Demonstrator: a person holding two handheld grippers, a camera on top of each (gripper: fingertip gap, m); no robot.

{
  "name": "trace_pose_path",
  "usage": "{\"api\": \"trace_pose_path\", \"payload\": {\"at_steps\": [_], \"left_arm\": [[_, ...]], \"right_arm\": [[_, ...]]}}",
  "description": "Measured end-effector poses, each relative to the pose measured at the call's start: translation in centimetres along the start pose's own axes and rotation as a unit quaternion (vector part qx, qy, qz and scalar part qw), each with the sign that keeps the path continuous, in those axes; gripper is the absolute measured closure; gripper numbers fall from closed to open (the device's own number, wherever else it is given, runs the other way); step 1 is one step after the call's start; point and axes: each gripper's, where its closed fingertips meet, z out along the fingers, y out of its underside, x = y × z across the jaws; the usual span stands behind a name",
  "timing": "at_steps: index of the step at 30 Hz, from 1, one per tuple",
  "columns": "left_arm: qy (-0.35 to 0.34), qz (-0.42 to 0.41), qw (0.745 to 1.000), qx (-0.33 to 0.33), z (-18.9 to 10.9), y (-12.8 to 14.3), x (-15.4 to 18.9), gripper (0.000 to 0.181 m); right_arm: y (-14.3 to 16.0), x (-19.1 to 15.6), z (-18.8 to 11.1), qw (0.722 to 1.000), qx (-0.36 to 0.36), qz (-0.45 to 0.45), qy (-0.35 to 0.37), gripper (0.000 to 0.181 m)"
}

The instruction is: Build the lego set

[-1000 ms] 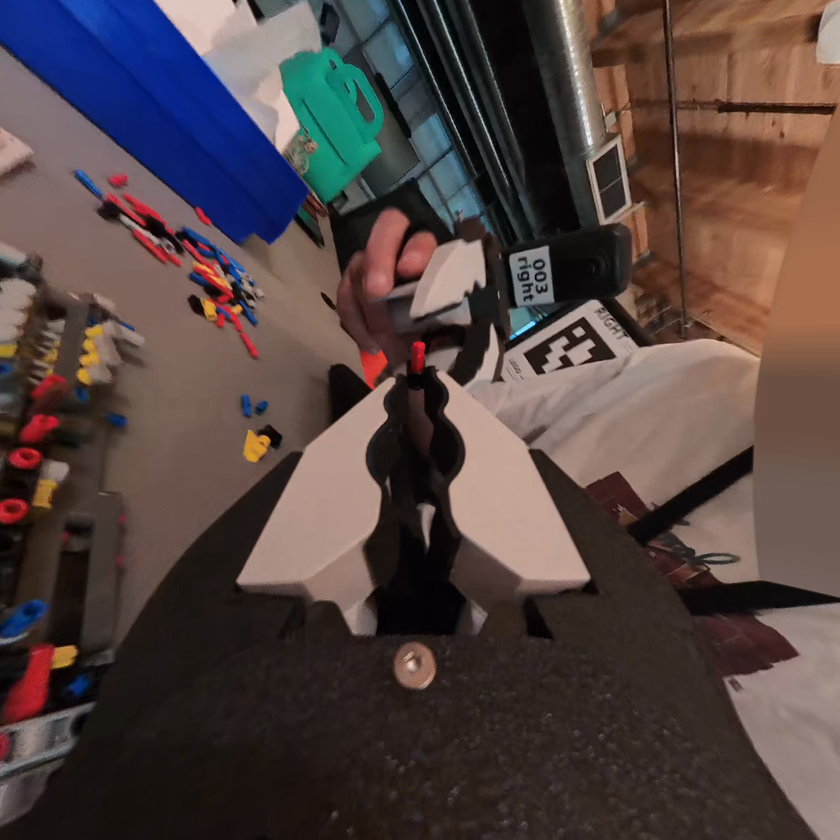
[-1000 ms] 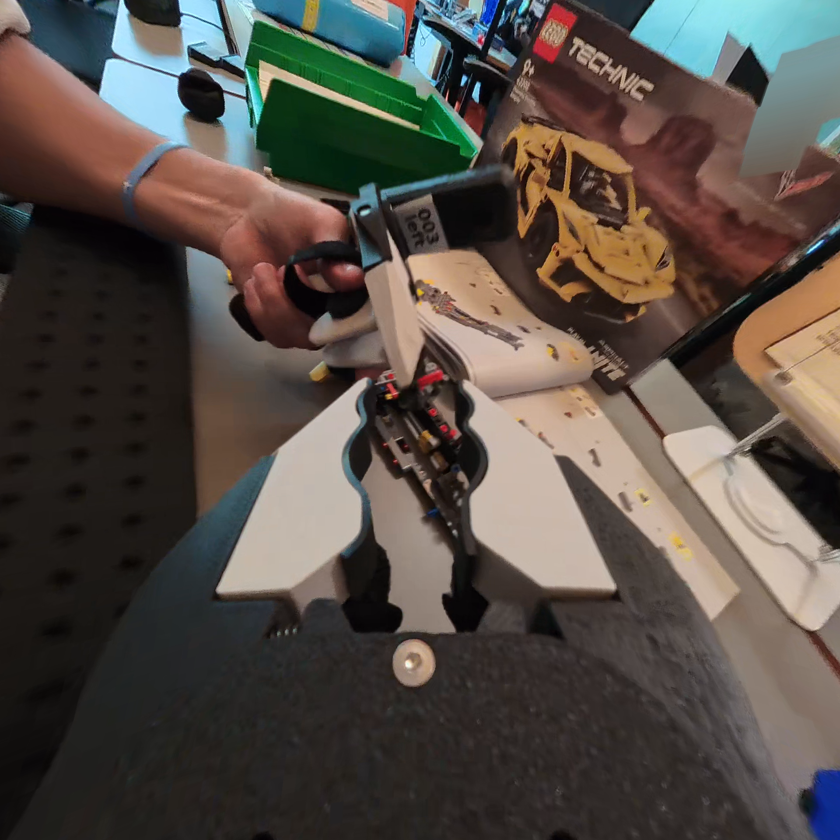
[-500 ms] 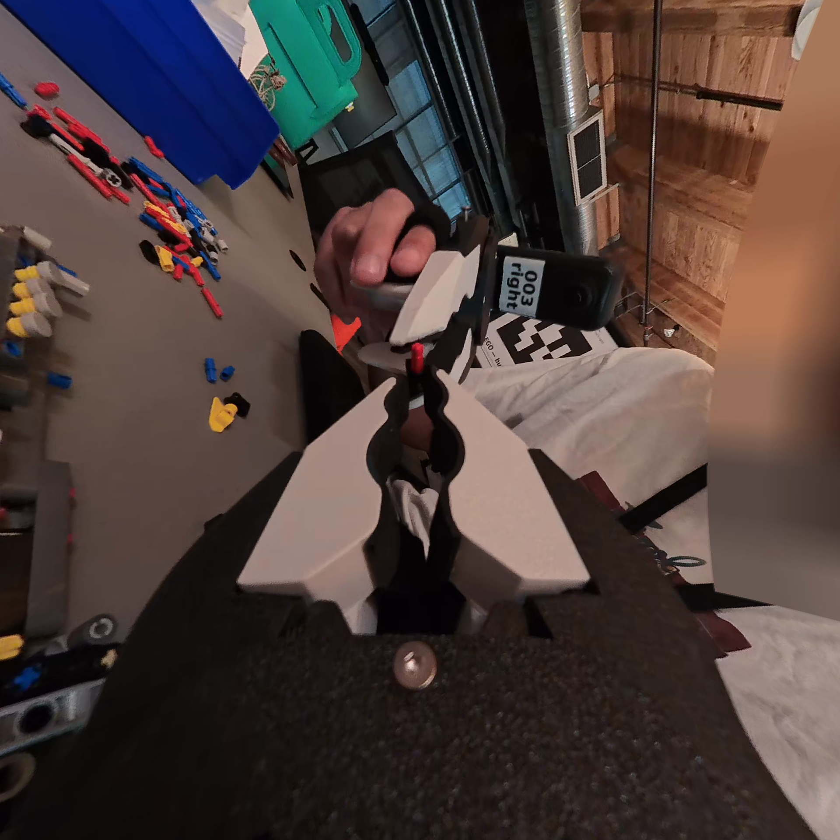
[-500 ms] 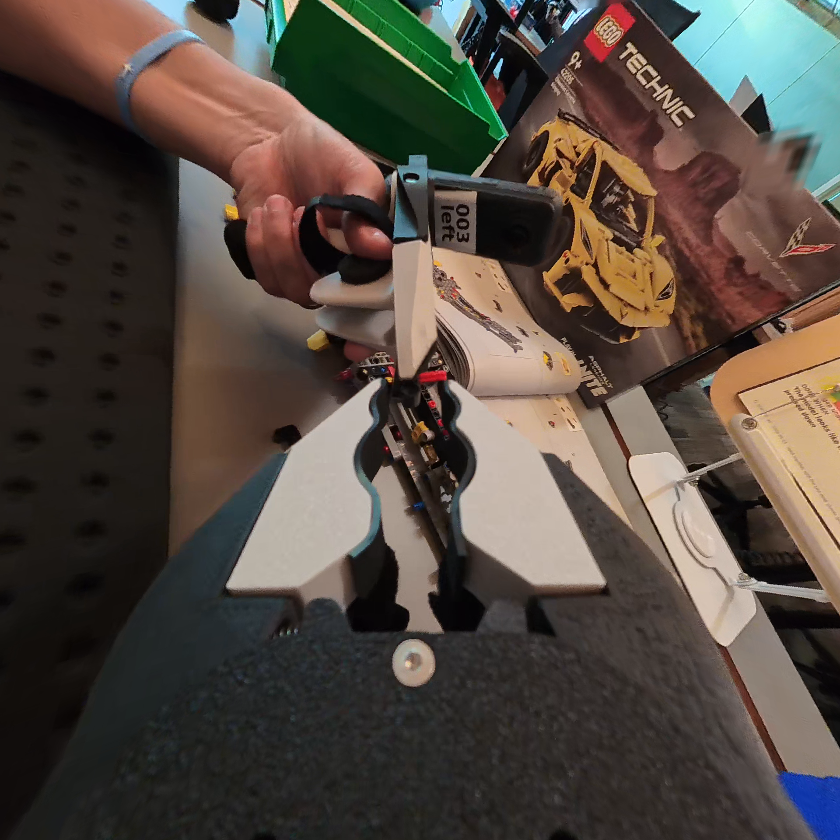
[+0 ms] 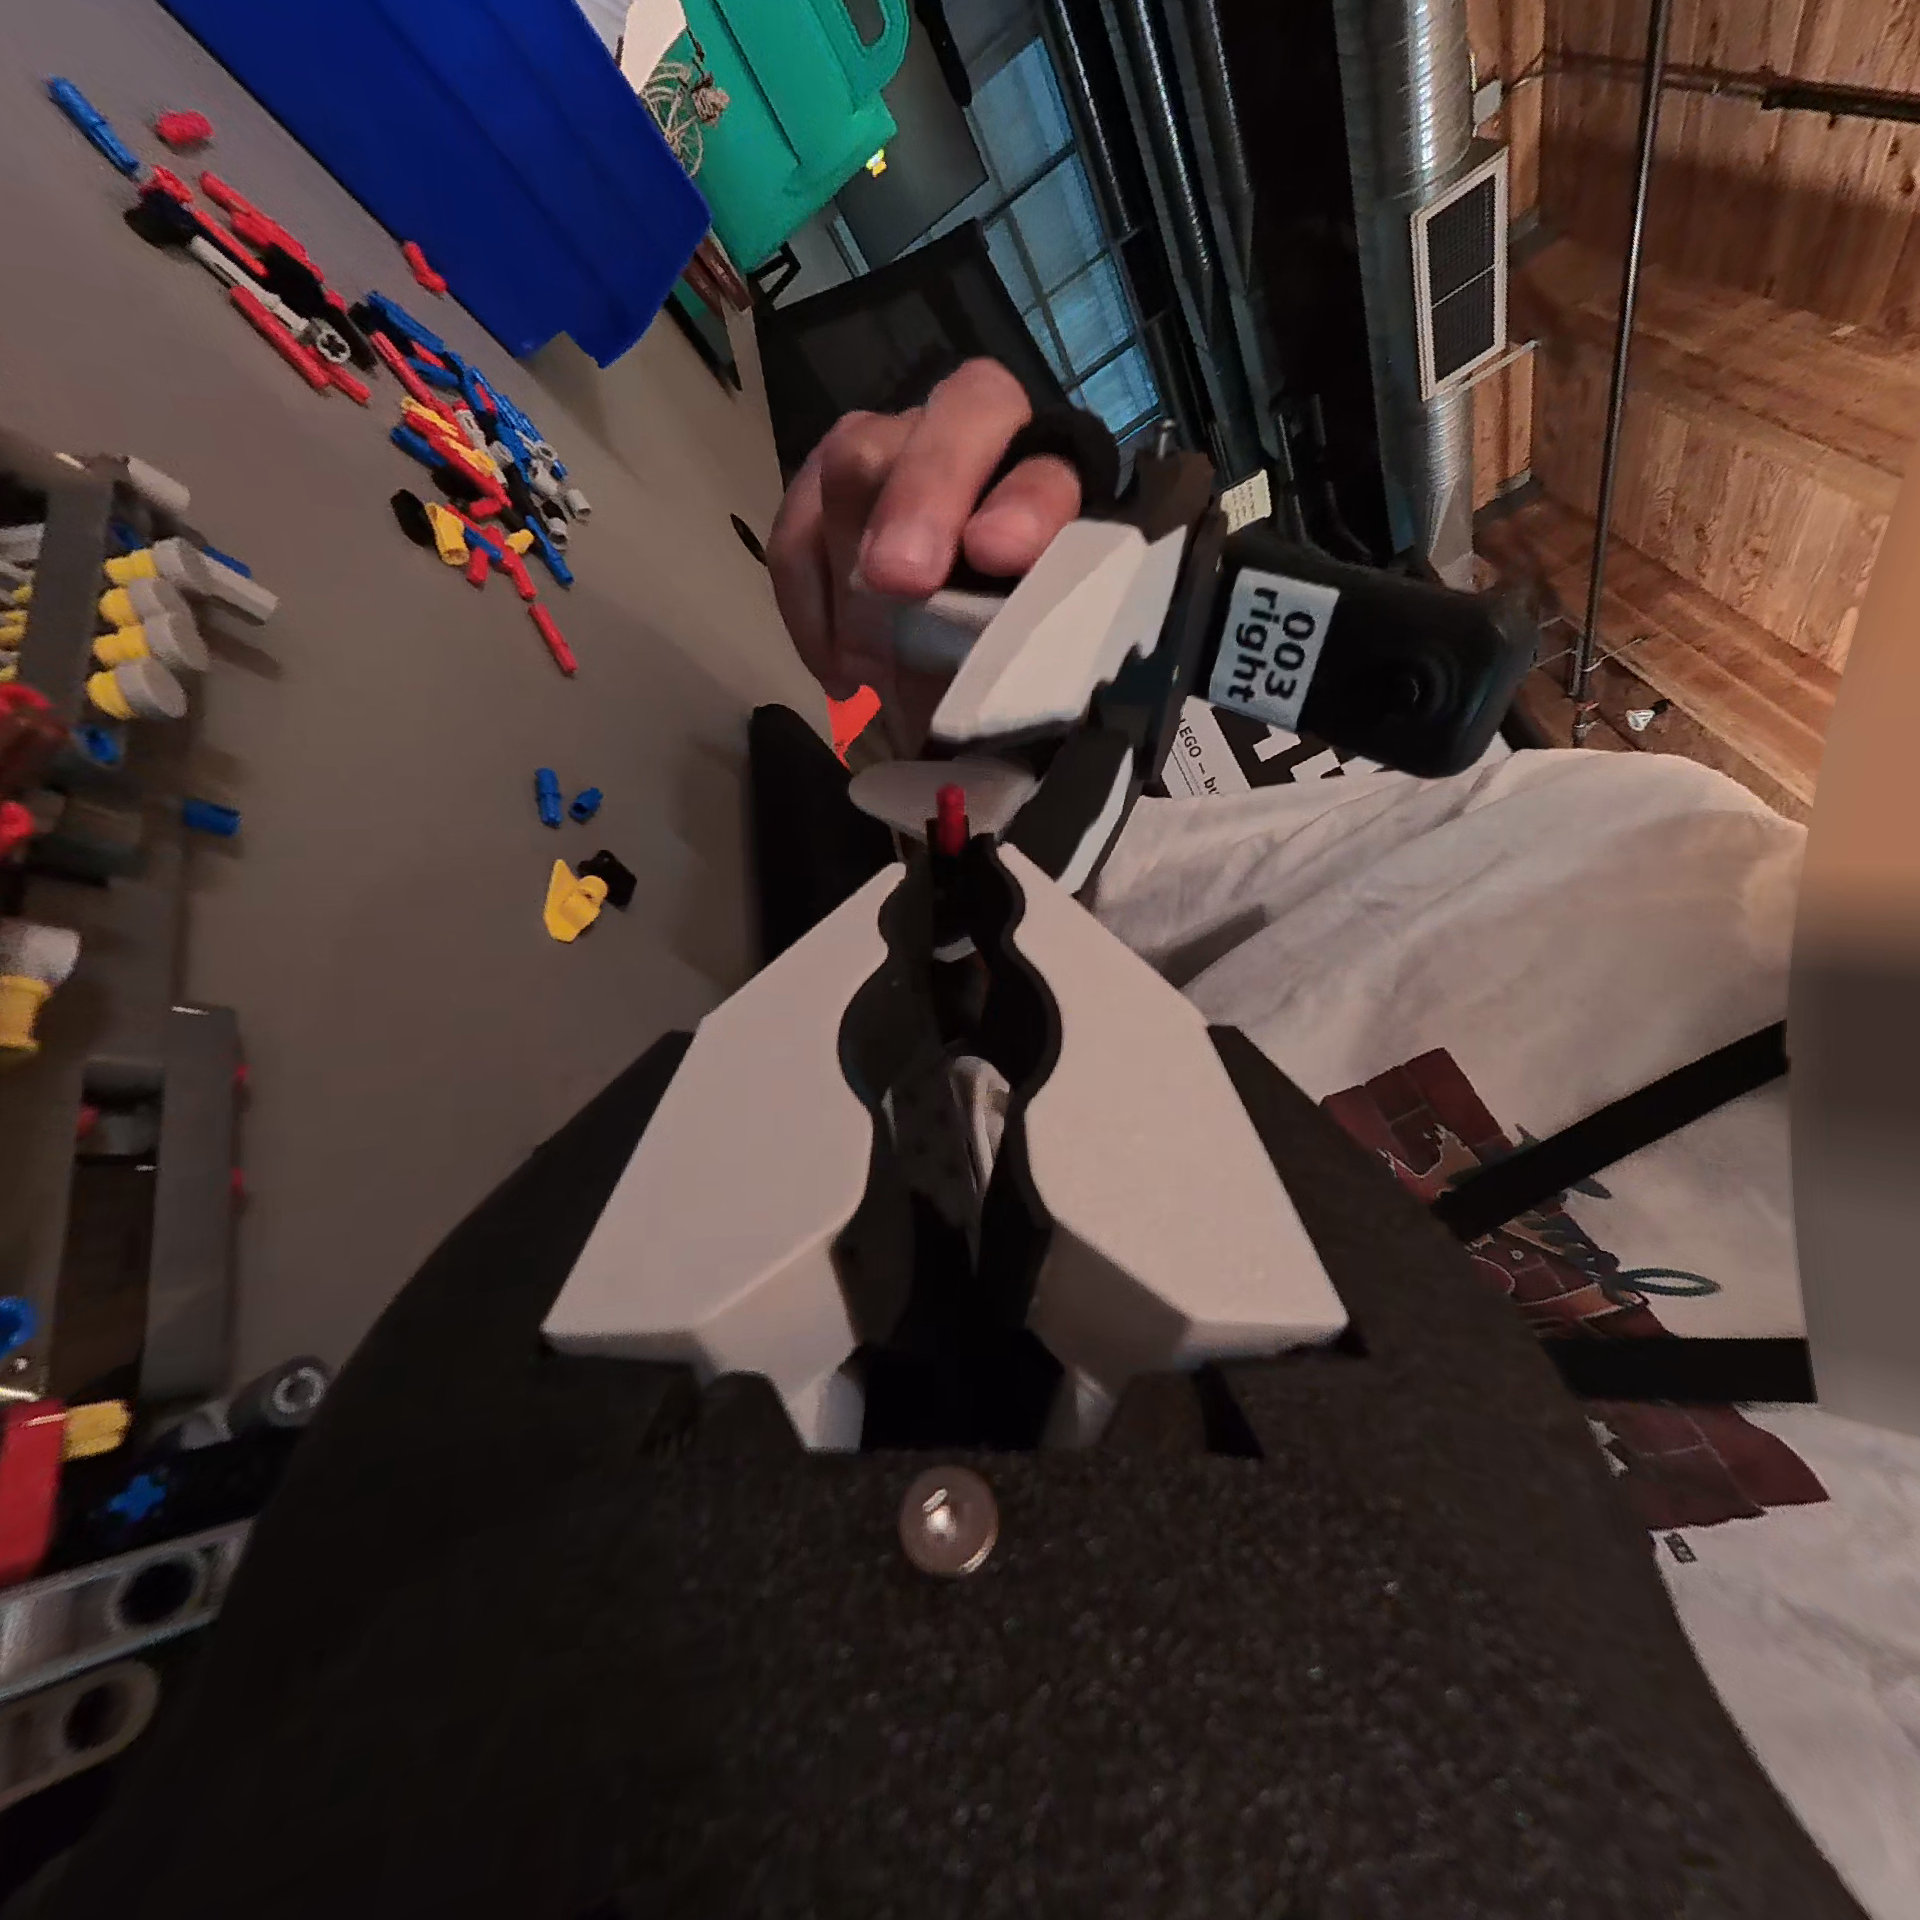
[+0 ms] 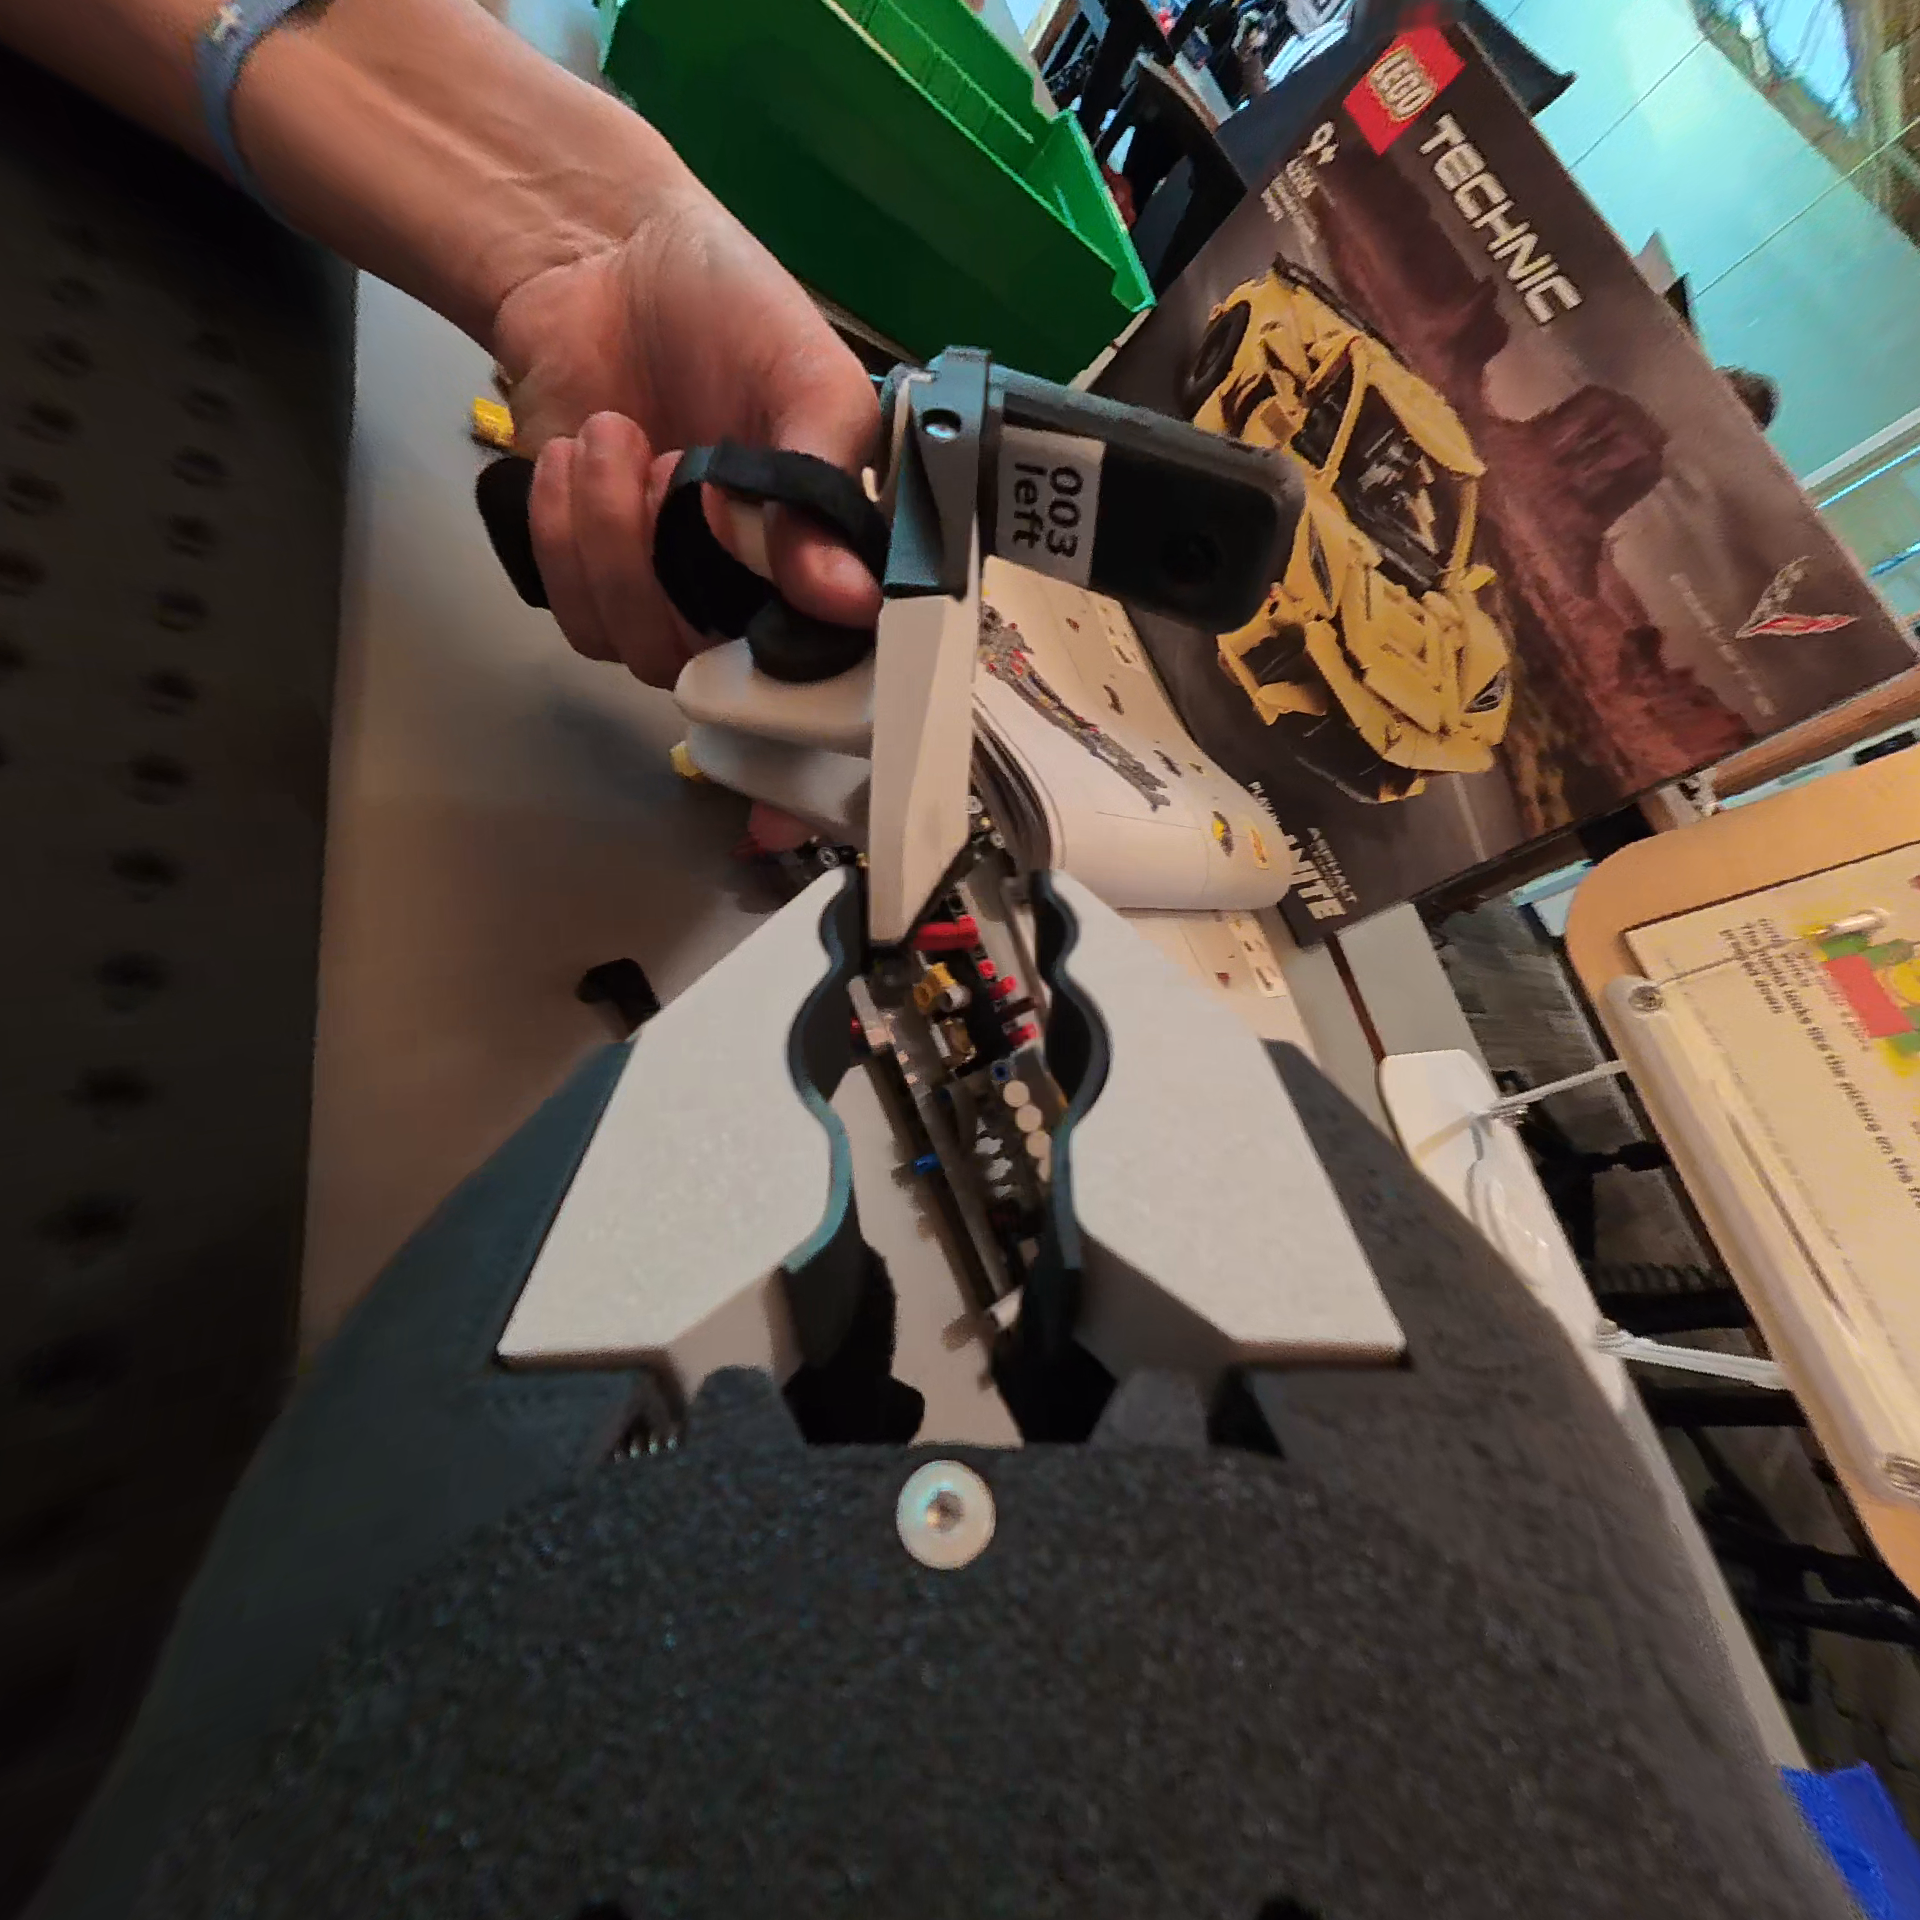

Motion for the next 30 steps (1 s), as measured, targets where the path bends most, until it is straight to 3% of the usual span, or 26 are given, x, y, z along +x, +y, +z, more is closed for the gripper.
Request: {"api": "trace_pose_path", "payload": {"at_steps": [2, 5, 16, 30], "left_arm": [[-0.005, 0.005, 1.000, -0.003, 0.0, 0.1, -0.1, 0.176], [-0.002, 0.008, 1.000, 0.001, 0.0, -0.1, 0.0, 0.177], [0.034, 0.029, 0.999, -0.001, -0.1, -0.1, 1.2, 0.177], [0.053, 0.023, 0.998, -0.009, 0.0, 0.2, 1.6, 0.177]], "right_arm": [[0.1, 0.0, 0.0, 1.000, -0.002, -0.001, 0.002, 0.149], [0.1, -0.5, 0.1, 1.000, 0.005, 0.017, -0.021, 0.161], [-1.1, -0.7, -0.1, 0.989, 0.087, 0.101, -0.062, 0.162], [-1.1, -0.7, -0.5, 0.992, 0.070, 0.091, -0.042, 0.159]]}}
